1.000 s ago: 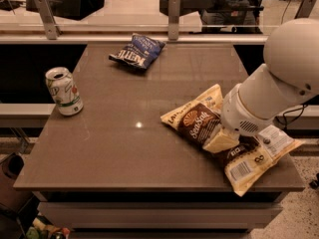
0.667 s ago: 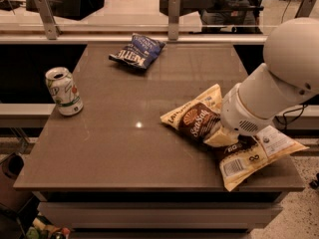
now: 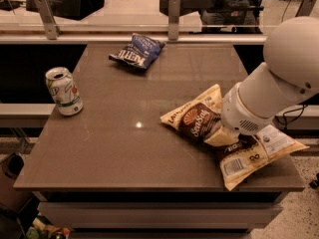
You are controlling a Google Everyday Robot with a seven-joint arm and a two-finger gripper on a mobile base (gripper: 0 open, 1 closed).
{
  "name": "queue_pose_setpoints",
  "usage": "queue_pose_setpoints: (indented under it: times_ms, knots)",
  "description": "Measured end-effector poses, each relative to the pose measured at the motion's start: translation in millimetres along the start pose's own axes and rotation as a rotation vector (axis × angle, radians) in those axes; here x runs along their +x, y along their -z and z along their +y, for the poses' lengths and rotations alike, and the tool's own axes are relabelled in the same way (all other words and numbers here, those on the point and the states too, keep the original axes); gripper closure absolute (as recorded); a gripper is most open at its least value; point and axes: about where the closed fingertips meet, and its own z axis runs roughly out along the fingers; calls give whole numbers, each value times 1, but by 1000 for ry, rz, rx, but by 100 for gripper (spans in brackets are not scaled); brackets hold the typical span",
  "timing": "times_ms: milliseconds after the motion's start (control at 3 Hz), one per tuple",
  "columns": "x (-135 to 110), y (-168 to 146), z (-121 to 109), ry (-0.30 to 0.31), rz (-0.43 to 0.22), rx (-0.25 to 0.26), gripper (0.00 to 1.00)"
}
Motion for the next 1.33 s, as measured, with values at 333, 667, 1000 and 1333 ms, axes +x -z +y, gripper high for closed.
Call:
queue_pose_setpoints:
  times_ms: [333,667,1000,1333]
  knots:
    - [0,0,0,0,0,0,100]
    - [-2,22,-25,-27,-11,49,100]
    - [-1,54,-60,-73,-26,111,100]
    - [1,77,-85,-103,-31,153,100]
